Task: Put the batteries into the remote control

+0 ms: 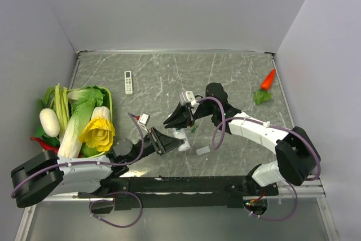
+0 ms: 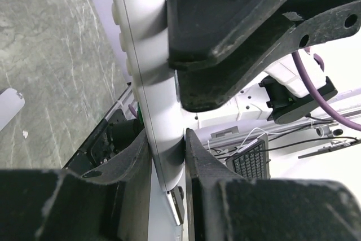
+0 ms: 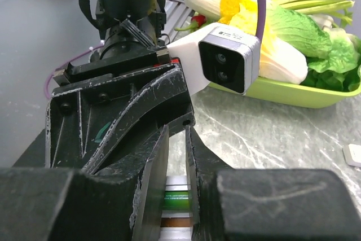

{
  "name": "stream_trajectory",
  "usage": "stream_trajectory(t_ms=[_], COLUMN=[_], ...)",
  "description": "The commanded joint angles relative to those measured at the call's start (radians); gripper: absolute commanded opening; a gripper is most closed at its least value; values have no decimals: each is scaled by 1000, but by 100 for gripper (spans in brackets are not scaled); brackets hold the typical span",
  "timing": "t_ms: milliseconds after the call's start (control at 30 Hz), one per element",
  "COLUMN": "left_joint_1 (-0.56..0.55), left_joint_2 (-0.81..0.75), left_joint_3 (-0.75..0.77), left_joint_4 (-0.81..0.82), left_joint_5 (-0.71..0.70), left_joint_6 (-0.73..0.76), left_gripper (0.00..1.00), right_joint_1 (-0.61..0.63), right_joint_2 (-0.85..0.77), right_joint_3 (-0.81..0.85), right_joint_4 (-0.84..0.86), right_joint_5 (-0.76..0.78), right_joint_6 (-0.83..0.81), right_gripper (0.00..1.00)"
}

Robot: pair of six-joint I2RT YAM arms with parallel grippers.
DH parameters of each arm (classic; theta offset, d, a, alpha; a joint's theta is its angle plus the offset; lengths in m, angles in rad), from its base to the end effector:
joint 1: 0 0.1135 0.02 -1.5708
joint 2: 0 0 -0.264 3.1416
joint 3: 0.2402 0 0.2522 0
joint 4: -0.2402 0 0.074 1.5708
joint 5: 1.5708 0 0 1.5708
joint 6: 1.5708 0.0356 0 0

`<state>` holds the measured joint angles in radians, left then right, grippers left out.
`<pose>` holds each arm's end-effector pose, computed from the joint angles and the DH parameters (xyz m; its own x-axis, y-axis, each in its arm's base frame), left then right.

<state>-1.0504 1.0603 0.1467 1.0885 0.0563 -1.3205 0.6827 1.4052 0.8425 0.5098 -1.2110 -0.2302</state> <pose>0.0957 -0.1711 0.2056 -0.8445 -0.4718 -0.2534 0.3052 -0.0352 -0.9516 0.2134 0.2164 0.2894 0.1762 0.0397 -0.9836 -0.9317 -0.3157 -0.1797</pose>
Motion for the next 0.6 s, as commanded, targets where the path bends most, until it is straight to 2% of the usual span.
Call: stream_trajectory(t_ms=[0,167,333,467,533,567], left_joint_1=[-16,-16,0,38,56,62], left_joint_2=[-57,-100,-99,-86,-97,-100], left_joint_3=[62,56,27,-15,-30,-45], left_joint_4=[377,138,19,-35,-81,-91], left_joint_5=[90,19,-55,-53,-85,-91], left_joint_6=[63,113,118,110,101,104], left_gripper=[2,2,2,2,2,2], right_joint_1=[-5,9,9,5,2,-3], right_joint_2=[3,-107,-198,-284,-314,-322], right_joint_3=[-8,84,170,205,220,225], right_joint_4=[-12,-155,-304,-448,-505,-593], right_joint_5=[48,123,234,427,563,647], right_joint_6=[46,49,93,127,158,167], right_gripper=[26,32,41,59,67,69])
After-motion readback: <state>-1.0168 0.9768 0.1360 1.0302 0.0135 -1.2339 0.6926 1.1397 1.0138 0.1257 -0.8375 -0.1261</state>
